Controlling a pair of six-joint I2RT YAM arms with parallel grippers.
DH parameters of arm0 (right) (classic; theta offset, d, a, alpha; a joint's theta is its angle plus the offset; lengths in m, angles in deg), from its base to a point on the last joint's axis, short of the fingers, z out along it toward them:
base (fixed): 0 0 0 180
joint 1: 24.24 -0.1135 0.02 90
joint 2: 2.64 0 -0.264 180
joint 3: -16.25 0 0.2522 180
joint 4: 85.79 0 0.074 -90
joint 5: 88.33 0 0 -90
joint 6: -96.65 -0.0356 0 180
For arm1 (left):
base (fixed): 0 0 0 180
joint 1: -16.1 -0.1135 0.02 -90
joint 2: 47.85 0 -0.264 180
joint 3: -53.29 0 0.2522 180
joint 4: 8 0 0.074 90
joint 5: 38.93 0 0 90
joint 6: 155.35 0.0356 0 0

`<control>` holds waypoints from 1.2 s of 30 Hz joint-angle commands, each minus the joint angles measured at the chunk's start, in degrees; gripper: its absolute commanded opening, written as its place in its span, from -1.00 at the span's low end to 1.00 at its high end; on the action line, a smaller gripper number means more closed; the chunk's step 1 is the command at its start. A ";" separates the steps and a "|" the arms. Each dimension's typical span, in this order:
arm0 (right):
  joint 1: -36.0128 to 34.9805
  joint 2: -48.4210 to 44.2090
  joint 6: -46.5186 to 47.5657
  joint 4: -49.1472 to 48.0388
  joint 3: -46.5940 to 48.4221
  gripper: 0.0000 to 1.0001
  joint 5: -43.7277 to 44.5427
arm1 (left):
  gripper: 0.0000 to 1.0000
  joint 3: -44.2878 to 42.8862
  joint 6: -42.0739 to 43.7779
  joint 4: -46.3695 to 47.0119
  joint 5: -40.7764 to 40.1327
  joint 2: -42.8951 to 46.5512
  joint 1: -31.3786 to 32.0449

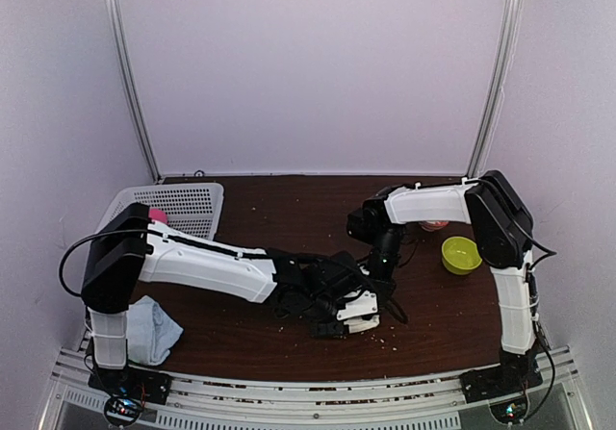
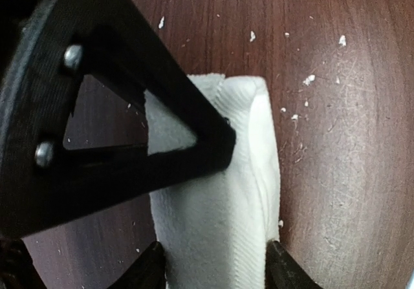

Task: Roll the towels
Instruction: Roll the towel at the center of the board.

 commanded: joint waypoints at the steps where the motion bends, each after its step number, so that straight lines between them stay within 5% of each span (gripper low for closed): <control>1: -0.36 3.17 0.28 -1.98 -0.85 -0.82 3.31 | 0.01 -2.46 1.25 -1.55 -0.98 -2.86 0.17; 15: 0.96 3.78 1.06 0.27 1.41 -0.82 -0.13 | -0.04 -4.37 1.63 -3.88 -1.79 -7.32 1.58; 20: 1.15 1.69 2.50 1.85 1.79 -0.76 -0.91 | -0.45 -4.99 1.40 -5.60 -2.87 -8.46 1.58; 28: 3.77 -9.84 3.37 3.74 1.01 -0.25 -1.47 | -0.80 -5.16 1.58 -5.59 -3.23 -8.08 1.58; 36: 9.45 -21.05 0.39 1.37 -0.74 -0.12 1.47 | -0.89 -5.82 1.99 -5.52 -3.80 -7.89 1.57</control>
